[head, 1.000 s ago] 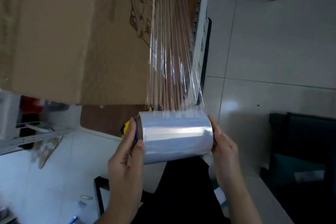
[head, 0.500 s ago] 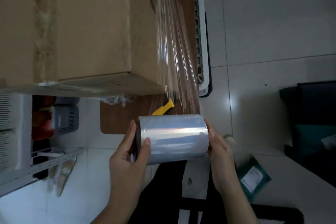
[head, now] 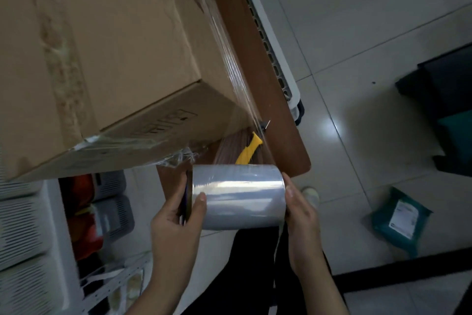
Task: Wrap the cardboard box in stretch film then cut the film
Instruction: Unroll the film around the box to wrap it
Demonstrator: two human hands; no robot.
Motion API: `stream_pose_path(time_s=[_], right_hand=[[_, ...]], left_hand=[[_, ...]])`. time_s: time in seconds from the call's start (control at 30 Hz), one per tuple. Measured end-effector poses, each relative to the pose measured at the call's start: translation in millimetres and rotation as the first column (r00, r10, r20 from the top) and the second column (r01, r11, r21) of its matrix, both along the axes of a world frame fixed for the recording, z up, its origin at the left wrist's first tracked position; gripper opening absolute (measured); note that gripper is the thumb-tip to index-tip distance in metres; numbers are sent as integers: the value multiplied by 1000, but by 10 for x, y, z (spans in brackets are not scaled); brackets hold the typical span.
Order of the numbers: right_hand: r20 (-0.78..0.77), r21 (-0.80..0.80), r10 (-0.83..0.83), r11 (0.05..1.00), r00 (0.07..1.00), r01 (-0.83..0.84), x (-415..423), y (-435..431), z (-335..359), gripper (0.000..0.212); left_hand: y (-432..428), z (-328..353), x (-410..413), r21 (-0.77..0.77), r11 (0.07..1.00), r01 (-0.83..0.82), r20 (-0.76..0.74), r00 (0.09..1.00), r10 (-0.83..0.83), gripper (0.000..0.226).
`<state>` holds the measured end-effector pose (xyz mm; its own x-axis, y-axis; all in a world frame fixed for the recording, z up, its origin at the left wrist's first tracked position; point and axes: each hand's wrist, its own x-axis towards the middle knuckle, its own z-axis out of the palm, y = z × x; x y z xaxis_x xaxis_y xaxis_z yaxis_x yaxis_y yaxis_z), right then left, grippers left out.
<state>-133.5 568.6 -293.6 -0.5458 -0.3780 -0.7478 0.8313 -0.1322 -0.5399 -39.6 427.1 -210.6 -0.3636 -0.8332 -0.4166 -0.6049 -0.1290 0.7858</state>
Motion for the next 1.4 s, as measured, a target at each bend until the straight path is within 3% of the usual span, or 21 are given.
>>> stream_pose_path(time_s=[0.13,0.3,0.53,0.67,0.8,0.93,1.23,1.4], right_hand=[[-26,-26,-25,999,999,24,198,-83,-27,62],[-90,17,-119,993,989,121,551,-274,-32,57],[-123,68,-253,962,960,263,1029,-519,1,51],[-103,45,-319,945,942,325,1318,-658,-37,36],[-61,0,-360,933,931,361,1615,-815,-76,35],[-74,-26,-400,916,913,400,1924,-970,-76,39],[-45,29,-505,862,862,507,2619,-1578,-6,41],[22,18,-631,776,775,631,2941,-1969,17,43]], left_hand=[[-175,-64,122,-25,997,78,3,997,-78,57],[-452,-84,294,-22,980,200,5,980,-200,67],[-767,-10,490,-36,946,323,-8,946,-324,33],[-872,13,710,-25,952,306,-26,952,-306,41],[-968,84,940,-83,929,360,-41,931,-364,54],[-1175,114,1219,-52,914,403,-31,914,-405,40],[-1807,142,1650,26,859,511,-27,859,-511,41],[-2156,99,1855,-20,818,575,-26,818,-575,40]])
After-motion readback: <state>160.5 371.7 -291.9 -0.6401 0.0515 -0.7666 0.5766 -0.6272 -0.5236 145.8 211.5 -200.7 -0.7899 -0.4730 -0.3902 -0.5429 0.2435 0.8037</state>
